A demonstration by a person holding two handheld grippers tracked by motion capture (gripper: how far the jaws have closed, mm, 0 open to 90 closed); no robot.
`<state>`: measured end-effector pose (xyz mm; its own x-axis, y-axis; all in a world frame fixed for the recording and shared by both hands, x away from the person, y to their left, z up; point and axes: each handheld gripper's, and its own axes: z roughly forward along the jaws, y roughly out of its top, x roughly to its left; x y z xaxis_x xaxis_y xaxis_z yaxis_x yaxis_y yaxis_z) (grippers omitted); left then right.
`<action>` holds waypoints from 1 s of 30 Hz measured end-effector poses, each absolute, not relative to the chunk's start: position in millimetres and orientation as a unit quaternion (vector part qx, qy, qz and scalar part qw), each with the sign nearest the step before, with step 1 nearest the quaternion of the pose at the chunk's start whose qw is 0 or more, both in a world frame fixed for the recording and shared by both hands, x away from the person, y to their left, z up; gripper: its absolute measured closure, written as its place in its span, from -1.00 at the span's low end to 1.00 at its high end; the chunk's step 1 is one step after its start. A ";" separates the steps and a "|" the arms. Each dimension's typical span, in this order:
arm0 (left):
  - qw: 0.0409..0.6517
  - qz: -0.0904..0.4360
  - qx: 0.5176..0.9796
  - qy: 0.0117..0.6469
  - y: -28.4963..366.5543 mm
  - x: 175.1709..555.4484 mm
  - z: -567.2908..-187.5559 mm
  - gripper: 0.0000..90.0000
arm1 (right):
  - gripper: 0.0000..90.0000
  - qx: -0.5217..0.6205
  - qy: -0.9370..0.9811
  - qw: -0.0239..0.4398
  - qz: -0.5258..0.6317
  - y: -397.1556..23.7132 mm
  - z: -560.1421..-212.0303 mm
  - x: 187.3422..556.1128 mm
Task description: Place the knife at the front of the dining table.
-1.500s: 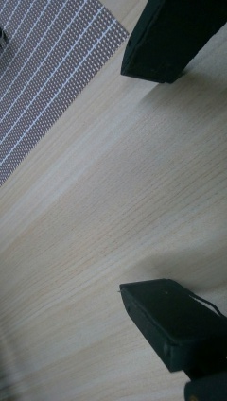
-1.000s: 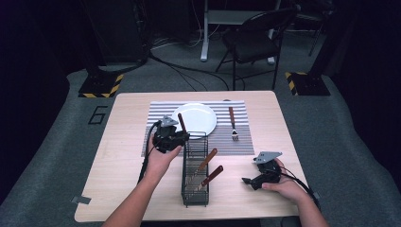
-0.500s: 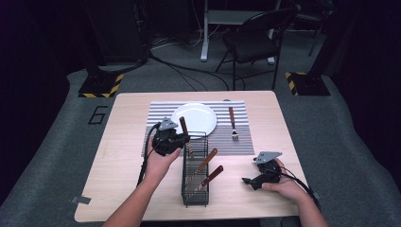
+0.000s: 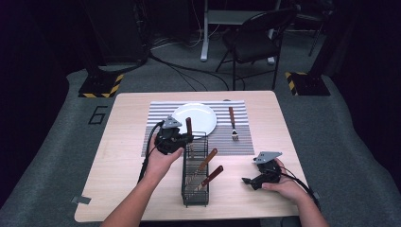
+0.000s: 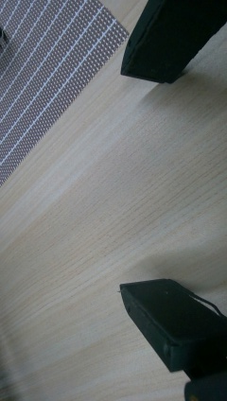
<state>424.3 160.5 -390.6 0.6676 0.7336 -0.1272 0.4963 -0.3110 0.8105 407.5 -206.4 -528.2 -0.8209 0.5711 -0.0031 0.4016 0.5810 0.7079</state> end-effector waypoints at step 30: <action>0.441 0.161 0.810 0.352 157.3 420.1 -318.9 0.78 | -1.00 0.276 0.882 0.116 0.365 -206.4 -528.1 407.5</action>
<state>420.1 157.3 -318.9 0.7007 0.7118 -0.0491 0.4278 -0.3640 0.8274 407.5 -206.4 -528.1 -0.8206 0.5715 -0.0036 0.4017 0.5812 0.7077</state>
